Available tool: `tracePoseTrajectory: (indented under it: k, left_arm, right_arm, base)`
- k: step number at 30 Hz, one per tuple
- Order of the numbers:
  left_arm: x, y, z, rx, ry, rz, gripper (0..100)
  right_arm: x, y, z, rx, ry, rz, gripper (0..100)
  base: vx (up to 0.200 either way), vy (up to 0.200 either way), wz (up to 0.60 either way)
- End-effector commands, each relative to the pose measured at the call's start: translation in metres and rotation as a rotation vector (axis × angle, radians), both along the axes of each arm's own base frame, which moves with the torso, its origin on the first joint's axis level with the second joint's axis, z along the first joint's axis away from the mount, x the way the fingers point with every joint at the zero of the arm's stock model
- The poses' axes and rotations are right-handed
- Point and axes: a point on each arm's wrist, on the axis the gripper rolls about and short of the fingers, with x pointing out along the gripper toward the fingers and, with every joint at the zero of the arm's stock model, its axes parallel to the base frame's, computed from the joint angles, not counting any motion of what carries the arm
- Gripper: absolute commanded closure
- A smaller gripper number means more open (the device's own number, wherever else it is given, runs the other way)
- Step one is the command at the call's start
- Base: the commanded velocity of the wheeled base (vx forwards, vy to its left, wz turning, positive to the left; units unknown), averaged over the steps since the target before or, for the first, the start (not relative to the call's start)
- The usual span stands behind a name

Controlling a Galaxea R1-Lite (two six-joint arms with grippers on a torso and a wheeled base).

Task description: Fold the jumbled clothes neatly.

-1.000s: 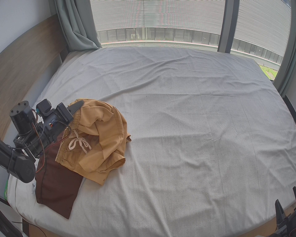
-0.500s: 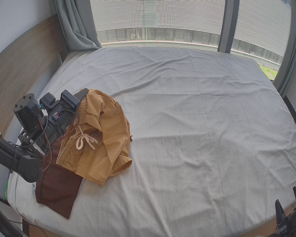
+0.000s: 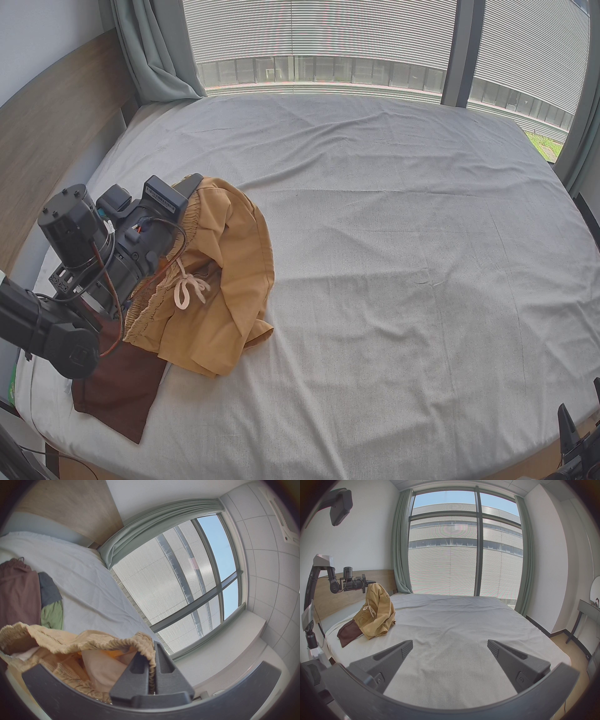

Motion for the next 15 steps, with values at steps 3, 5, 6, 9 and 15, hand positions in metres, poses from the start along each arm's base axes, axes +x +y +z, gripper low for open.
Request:
tracePoseTrajectory:
  k: [3,5,6,9,15]
  left_arm:
    - [-0.007,-0.018,0.004,-0.072,0.015,-0.056,100]
    - [-0.009,-0.023,0.005,-0.095,0.022,-0.069,100]
    - [-0.009,-0.025,0.005,-0.100,0.026,-0.073,100]
    - [-0.013,-0.034,0.005,-0.109,0.032,-0.106,100]
    - [-0.019,-0.052,0.006,-0.111,0.030,-0.165,100]
  right_arm:
    - [0.000,0.000,-0.005,-0.001,0.004,0.000,0]
    - [0.000,0.000,-0.005,0.001,0.004,0.002,0]
    - [0.000,0.000,-0.005,0.001,0.004,0.002,0]
    - [0.000,0.000,-0.005,0.001,0.004,0.000,0]
    - [0.000,0.000,-0.005,0.001,0.004,0.002,0]
  base:
    - [0.000,0.000,0.00]
    - [0.000,0.000,0.00]
    - [0.000,0.000,0.00]
    - [0.000,0.000,0.00]
    - [0.000,0.000,0.00]
